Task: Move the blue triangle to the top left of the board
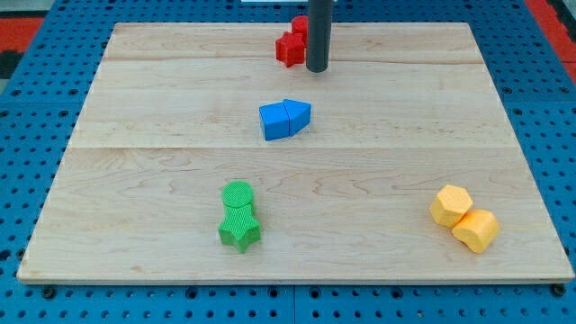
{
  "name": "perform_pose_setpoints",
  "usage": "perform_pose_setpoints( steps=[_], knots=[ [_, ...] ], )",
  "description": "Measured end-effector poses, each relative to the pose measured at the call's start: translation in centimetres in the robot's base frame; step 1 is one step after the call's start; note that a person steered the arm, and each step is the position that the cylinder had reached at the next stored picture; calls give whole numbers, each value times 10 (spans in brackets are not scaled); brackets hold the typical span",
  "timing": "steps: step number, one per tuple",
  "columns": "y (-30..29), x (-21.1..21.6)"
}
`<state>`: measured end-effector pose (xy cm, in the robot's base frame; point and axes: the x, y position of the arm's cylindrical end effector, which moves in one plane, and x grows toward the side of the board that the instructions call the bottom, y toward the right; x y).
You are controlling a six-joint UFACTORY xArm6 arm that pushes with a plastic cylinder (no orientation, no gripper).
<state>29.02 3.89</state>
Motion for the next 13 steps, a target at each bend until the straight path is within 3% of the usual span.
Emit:
perform_pose_setpoints(
  steps=[2, 3, 4, 5, 7, 9, 11, 12, 13],
  knots=[
    [30, 18],
    [67, 82],
    [43, 119],
    [-37, 116],
    [-82, 93],
    [-24, 84],
    [-53, 46],
    [-77, 58],
    [-42, 89]
  ],
)
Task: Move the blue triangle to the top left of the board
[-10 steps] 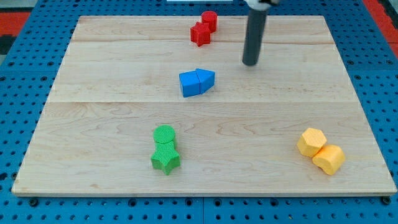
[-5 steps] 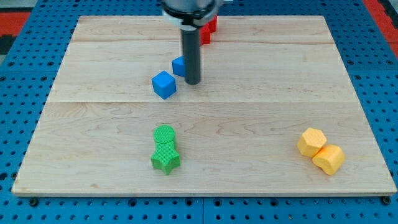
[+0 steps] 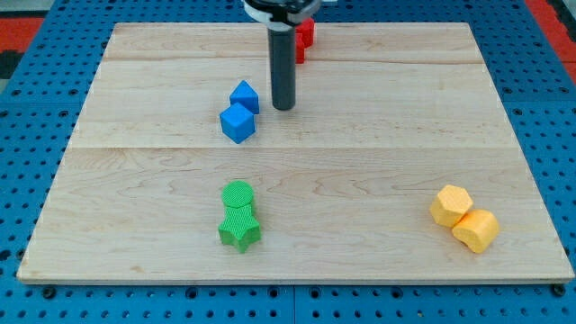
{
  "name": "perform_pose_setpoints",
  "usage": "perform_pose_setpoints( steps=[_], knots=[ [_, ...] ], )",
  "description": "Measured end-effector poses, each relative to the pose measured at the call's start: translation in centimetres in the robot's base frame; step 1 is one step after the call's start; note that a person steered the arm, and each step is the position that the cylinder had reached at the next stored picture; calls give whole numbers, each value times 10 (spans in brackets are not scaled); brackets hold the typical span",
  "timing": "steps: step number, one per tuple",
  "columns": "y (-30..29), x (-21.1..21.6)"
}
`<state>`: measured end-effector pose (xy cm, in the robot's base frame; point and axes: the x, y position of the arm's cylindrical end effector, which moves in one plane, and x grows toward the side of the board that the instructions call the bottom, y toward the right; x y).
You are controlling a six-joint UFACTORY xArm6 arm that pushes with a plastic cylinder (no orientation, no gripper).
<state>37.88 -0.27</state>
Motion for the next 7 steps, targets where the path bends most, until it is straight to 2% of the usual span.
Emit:
perform_pose_setpoints(
  steps=[1, 3, 4, 5, 6, 7],
  knots=[
    [-60, -12],
    [-154, -79],
    [-155, -76],
    [-163, -100],
    [-196, -129],
    [-172, -111]
  ],
)
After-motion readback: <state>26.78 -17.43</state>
